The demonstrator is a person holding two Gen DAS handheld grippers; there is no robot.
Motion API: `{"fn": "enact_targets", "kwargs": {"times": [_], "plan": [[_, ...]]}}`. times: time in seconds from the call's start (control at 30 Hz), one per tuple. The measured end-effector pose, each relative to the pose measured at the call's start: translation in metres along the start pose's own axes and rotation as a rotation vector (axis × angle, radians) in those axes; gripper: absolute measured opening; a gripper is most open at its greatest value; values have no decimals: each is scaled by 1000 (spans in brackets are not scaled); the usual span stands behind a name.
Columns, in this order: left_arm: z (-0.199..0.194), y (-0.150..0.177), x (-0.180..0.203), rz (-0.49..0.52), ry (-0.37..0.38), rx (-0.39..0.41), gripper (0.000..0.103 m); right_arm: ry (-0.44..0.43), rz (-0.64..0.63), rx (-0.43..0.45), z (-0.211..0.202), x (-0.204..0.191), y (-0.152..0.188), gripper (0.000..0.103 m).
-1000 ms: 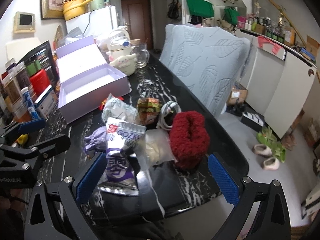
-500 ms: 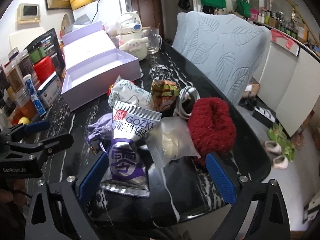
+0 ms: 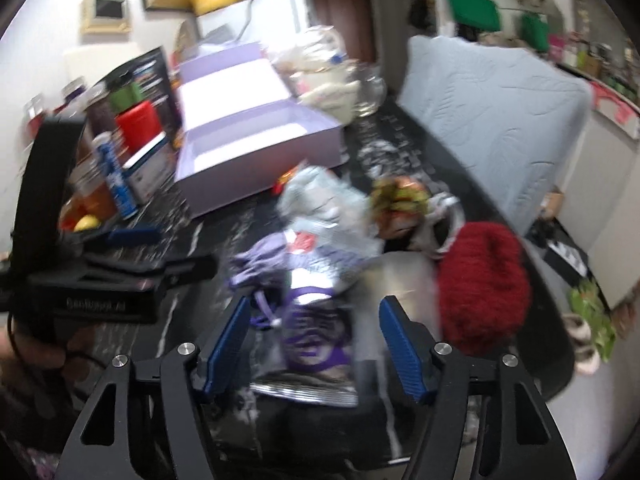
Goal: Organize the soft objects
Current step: 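Grasp the silver GOZKI bag with right tool while left tool grasps purple pouch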
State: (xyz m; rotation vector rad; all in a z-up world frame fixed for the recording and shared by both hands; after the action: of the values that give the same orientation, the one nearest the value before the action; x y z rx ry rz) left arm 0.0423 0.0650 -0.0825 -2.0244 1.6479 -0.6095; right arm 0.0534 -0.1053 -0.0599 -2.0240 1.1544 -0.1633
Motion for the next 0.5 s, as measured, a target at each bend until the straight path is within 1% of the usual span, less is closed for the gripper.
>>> {"fn": "enact_targets", "kwargs": {"times": [0.1,0.17,0.2,0.23,0.3,0.37,0.5], "plan": [[-1,-3,-3,-3,-6,11,103,26,-6,-49,21,1,5,64],[-1,-3,-4,-4,-12,15,103,53,1,-66,31,4,6,60],[-1,-2,-5,-4,-15,15,103,56,9,-71,37,5,6,55],[0,-1,-5,-3,-20,15,103,39,23,-77,42,6,5,41],[0,0,-6,1,-31,12,103,-7,55,-65,42,9,5,38],[1,0,-6,2,-30,7,103,-32,47,-56,40,9,5,34],[3,-3,-1,6,-7,3,103,-63,38,11,20,11,0,34]]}}
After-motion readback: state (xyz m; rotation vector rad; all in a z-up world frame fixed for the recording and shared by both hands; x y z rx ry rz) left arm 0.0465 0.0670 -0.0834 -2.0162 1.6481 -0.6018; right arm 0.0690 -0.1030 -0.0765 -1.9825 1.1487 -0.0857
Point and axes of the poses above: each gripper's, at about its wrist camera, not at the fingertips, and z roughly the way its jaws point, x to its right, y to its underside, the point moved 3 cm from there along z, roughly the way its jaws point, and after that the axes turned 7 degrees about -y, right-handed, at the moved point
